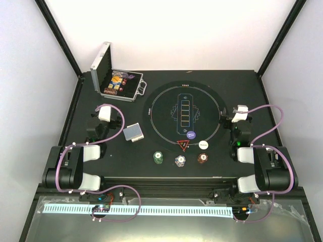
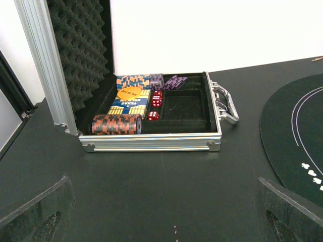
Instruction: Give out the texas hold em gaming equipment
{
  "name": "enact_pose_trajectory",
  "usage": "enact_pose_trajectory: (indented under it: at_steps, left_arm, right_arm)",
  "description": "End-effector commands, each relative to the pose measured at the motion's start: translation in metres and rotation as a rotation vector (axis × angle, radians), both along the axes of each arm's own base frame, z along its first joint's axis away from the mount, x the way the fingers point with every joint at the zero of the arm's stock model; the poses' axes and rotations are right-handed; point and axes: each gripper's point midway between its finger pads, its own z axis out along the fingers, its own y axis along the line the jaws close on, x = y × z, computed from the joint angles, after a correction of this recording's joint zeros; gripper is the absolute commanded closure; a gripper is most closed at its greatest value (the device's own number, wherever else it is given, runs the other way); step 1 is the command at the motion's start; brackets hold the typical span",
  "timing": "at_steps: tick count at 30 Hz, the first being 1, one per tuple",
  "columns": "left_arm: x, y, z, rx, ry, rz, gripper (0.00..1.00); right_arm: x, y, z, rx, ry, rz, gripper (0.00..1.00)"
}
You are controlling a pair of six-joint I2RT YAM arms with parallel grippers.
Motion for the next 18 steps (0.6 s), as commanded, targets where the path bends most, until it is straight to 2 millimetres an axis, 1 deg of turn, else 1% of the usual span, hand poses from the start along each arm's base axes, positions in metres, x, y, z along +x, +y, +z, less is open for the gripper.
enact_pose_trajectory:
  at_steps: [1, 9, 11, 12, 14, 15, 16, 17, 18]
  left_arm:
    - [0.003, -0.001, 0.009, -0.014, -0.026, 0.003, 0.01]
    - [0.004, -0.001, 0.009, -0.013, -0.026, 0.000, 0.01]
    - [0.003, 0.000, 0.012, -0.010, -0.037, 0.004, 0.01]
    - [0.002, 0.001, 0.018, -0.014, -0.058, 0.006, 0.01]
    - [0.005, 0.003, 0.038, -0.032, -0.087, -0.005, 0.01]
    - [0.007, 0.004, 0.046, -0.032, -0.064, -0.004, 0.01]
    - [0.007, 0.002, 0.045, -0.012, 0.008, -0.016, 0.01]
    - [0.008, 0.001, 0.055, 0.012, 0.034, -0.031, 0.01]
    - [0.009, 0.000, 0.063, 0.030, 0.067, -0.043, 0.01]
  right_arm:
    - [0.003, -0.003, 0.018, -0.012, -0.061, -0.008, 0.00]
    - [0.003, -0.003, 0.018, -0.012, -0.060, -0.008, 0.00]
    - [0.005, -0.003, 0.017, -0.009, -0.053, -0.005, 0.00]
    - [0.004, -0.003, 0.018, -0.010, -0.058, -0.008, 0.00]
    - [0.001, -0.015, 0.032, 0.005, -0.084, -0.081, 0.00]
    - [0.005, -0.023, 0.036, 0.020, -0.038, -0.134, 0.00]
    - [0.011, -0.033, 0.036, 0.037, 0.076, -0.204, 0.00]
    - [0.016, -0.040, 0.047, 0.043, 0.115, -0.254, 0.00]
    - [0.021, -0.038, 0.053, 0.049, 0.154, -0.246, 0.00]
